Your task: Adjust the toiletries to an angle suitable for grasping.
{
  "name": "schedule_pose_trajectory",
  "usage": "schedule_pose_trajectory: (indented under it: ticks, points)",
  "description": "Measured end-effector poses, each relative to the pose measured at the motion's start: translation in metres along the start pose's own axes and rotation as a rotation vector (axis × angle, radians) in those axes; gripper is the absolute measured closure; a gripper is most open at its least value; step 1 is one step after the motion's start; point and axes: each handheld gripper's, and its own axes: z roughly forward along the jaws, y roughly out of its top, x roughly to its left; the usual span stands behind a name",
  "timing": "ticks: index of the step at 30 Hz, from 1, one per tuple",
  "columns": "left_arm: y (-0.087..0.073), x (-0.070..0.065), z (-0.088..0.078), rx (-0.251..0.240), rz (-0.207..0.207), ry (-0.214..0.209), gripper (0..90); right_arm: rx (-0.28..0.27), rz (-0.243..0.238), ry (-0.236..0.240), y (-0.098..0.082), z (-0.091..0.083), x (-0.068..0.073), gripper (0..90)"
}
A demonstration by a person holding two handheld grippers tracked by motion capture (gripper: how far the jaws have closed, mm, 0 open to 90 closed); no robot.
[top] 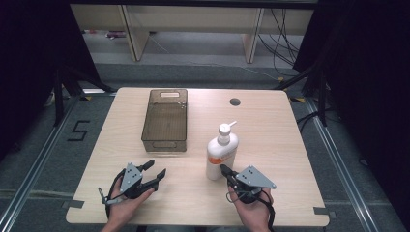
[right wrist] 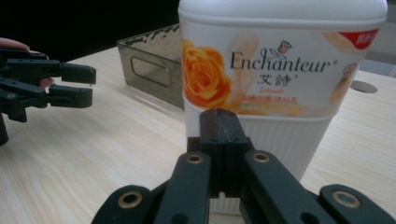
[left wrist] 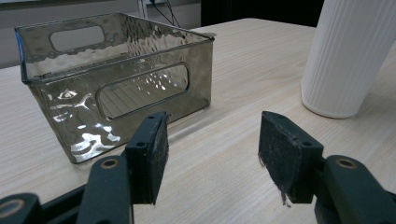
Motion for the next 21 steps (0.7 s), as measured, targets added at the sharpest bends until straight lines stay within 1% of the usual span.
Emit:
schedule_pose_trajectory:
  ticks: [1, 2, 3, 4, 5, 7, 9, 10, 11, 12, 13, 14, 15, 16, 17, 18, 19, 20, 21]
  points:
    - [0.000, 0.000, 0.000, 0.001, -0.002, 0.001, 42.0, -0.006, -0.005, -0.003, 0.001, 0.001, 0.000, 90.0]
    - [0.000, 0.001, 0.000, 0.003, -0.005, 0.002, 41.9, -0.002, 0.016, -0.005, 0.002, 0.002, 0.001, 90.0]
    - [0.000, 0.001, 0.000, 0.000, -0.009, 0.003, 41.9, -0.012, -0.023, -0.006, 0.003, 0.003, -0.001, 90.0]
    - [0.000, 0.001, 0.000, -0.003, -0.011, 0.004, 41.9, -0.006, -0.005, -0.003, 0.004, 0.004, 0.000, 90.0]
    - [0.000, 0.001, 0.000, -0.003, -0.010, 0.003, 41.9, -0.013, -0.013, -0.012, 0.005, 0.005, 0.000, 90.0]
    - [0.000, 0.001, 0.000, -0.003, -0.007, 0.003, 41.8, -0.014, -0.002, 0.002, 0.007, 0.007, 0.000, 90.0]
    - [0.000, 0.001, 0.000, -0.003, -0.009, 0.004, 41.8, -0.017, -0.005, 0.005, 0.008, 0.008, -0.001, 90.0]
    - [0.000, 0.001, 0.000, -0.003, -0.010, 0.004, 41.8, -0.015, -0.011, -0.013, 0.010, 0.008, -0.001, 90.0]
    - [0.000, 0.001, 0.000, -0.003, -0.012, 0.005, 41.7, -0.014, -0.004, -0.003, 0.010, 0.009, -0.001, 90.0]
    - [0.000, 0.001, 0.001, -0.014, -0.015, 0.001, 41.7, -0.028, -0.005, -0.001, 0.011, 0.011, -0.001, 90.0]
    - [0.000, 0.001, 0.001, -0.014, -0.015, 0.001, 41.7, -0.028, -0.005, -0.001, 0.011, 0.011, -0.001, 90.0]
    - [0.000, 0.002, 0.001, -0.012, -0.018, 0.000, 41.6, -0.014, -0.006, -0.008, 0.013, 0.012, 0.000, 90.0]
    - [-0.001, 0.002, 0.001, -0.016, -0.022, -0.003, 41.5, -0.021, -0.027, -0.018, 0.013, 0.012, -0.001, 90.0]
    - [0.000, 0.002, 0.001, -0.013, -0.021, 0.000, 41.5, -0.016, -0.007, -0.006, 0.014, 0.014, 0.000, 90.0]
    - [0.000, 0.002, 0.001, -0.013, -0.021, 0.000, 41.5, -0.016, 0.001, -0.006, 0.014, 0.015, 0.000, 90.0]
    - [0.000, 0.002, 0.000, -0.001, -0.018, 0.004, 41.6, -0.020, -0.004, -0.005, 0.015, 0.016, 0.000, 90.0]
    - [0.000, 0.001, 0.000, -0.001, -0.017, 0.005, 41.5, -0.019, -0.001, -0.007, 0.016, 0.017, 0.001, 90.0]
    - [0.000, 0.001, 0.000, 0.002, -0.016, 0.006, 41.6, -0.026, -0.024, -0.018, 0.016, 0.018, 0.000, 90.0]
    - [0.000, 0.001, 0.000, 0.002, -0.016, 0.006, 41.5, -0.033, -0.010, -0.008, 0.016, 0.020, 0.001, 90.0]
